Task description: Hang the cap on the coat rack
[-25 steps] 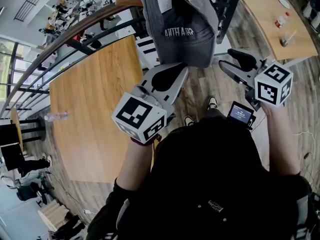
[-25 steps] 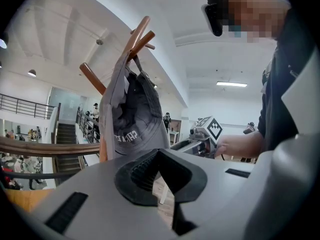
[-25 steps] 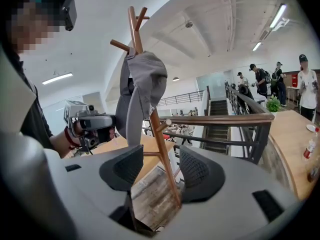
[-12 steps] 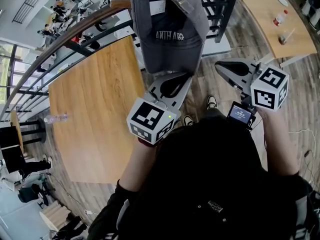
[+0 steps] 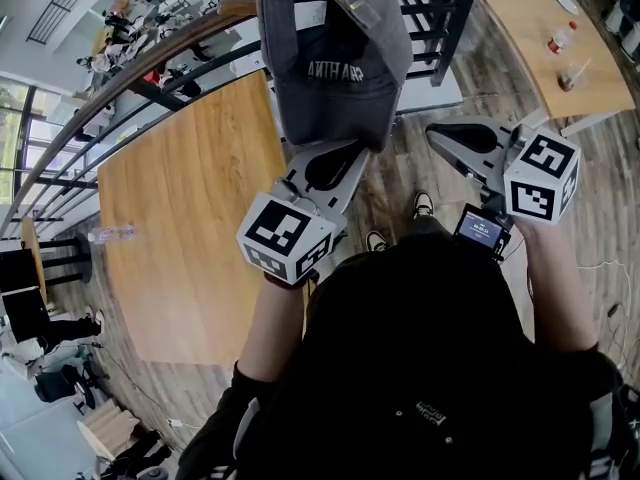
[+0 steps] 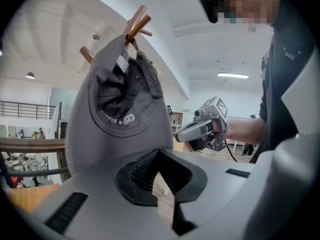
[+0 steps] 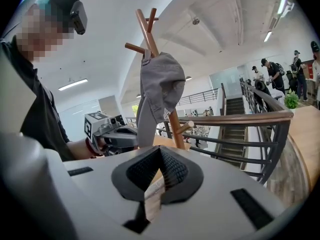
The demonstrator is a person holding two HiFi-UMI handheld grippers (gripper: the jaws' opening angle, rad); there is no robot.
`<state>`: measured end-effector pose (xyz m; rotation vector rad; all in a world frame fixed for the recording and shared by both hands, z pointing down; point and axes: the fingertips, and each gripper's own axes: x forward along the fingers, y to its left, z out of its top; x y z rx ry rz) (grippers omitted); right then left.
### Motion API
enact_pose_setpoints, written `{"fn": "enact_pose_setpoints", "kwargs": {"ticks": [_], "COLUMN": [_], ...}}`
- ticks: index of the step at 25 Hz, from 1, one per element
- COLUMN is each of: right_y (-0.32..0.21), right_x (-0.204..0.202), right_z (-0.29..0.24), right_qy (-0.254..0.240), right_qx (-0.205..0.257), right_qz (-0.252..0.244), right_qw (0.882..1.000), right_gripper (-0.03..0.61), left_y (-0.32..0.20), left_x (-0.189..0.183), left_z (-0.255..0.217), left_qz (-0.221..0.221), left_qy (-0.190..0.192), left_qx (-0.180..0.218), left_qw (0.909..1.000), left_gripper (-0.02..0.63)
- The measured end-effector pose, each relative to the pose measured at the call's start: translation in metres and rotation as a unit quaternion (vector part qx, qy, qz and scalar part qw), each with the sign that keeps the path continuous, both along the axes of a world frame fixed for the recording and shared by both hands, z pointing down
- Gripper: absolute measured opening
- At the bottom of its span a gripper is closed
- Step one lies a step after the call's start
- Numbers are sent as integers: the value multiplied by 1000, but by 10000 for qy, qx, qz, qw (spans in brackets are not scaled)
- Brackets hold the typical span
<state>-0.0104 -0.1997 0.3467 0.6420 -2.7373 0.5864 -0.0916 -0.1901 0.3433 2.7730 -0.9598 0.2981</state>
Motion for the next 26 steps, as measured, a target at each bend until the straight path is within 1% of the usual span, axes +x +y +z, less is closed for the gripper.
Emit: {"fn": "enact_pose_setpoints", "kwargs": {"ticks": [3, 5, 15, 21, 26], "right_y": [8, 11, 11, 7, 12], "right_x": [-1, -2, 6, 8, 0], "right_z": [-12, -17, -11, -15, -20], "right_qy": [92, 85, -6, -13, -37], "right_qx": [165, 221, 197, 225, 279], "right_qz": [-75, -83, -57, -102, -160], "right_qw": [9998, 9997, 9998, 9997, 9995], "right_gripper": [17, 17, 17, 17, 17], "left_y": [0, 1, 4, 3, 8], "left_x": [-16, -17, 5, 8, 3], "left_z": [-10, -14, -6, -7, -7], "left_qz": [-178, -185, -22, -32, -60], "left_qy": [114, 117, 150, 118, 90], "left_qx": [-1, 23, -10, -26, -30], "left_qw": [9998, 9998, 9999, 9999, 9999], "left_gripper": [6, 6, 6, 6, 6]}}
